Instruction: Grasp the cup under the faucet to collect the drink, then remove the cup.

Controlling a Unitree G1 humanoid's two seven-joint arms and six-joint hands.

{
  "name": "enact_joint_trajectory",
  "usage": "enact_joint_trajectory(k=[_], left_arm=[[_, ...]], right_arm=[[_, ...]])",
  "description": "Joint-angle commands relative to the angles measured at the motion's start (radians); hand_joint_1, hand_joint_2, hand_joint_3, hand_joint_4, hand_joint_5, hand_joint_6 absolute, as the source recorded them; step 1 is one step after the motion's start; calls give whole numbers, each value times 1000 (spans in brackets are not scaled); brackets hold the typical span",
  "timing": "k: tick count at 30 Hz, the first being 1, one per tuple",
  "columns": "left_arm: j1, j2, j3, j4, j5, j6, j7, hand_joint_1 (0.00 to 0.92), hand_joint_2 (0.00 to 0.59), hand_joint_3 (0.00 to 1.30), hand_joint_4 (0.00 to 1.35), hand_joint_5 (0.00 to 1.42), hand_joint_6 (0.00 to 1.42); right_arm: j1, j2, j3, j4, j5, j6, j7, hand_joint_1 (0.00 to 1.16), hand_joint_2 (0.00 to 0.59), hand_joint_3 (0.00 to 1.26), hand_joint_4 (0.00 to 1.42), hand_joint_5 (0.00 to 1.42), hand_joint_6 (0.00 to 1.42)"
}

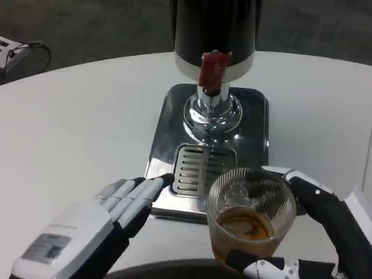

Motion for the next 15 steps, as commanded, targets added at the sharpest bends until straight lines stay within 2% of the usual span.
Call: enact_joint_trajectory(k=[1, 15], left_arm=[[36, -9, 8, -26, 12, 2, 7, 0, 76, 0, 0, 0, 0], [70, -33, -7, -61, 33, 11, 3, 0, 76, 0, 0, 0, 0]], right_arm=[[12, -2, -9, -46, 26, -55, 7, 872, 232, 692, 791, 949, 579], [48, -7, -43, -64, 46, -84, 17, 872, 232, 709, 792, 960, 587]])
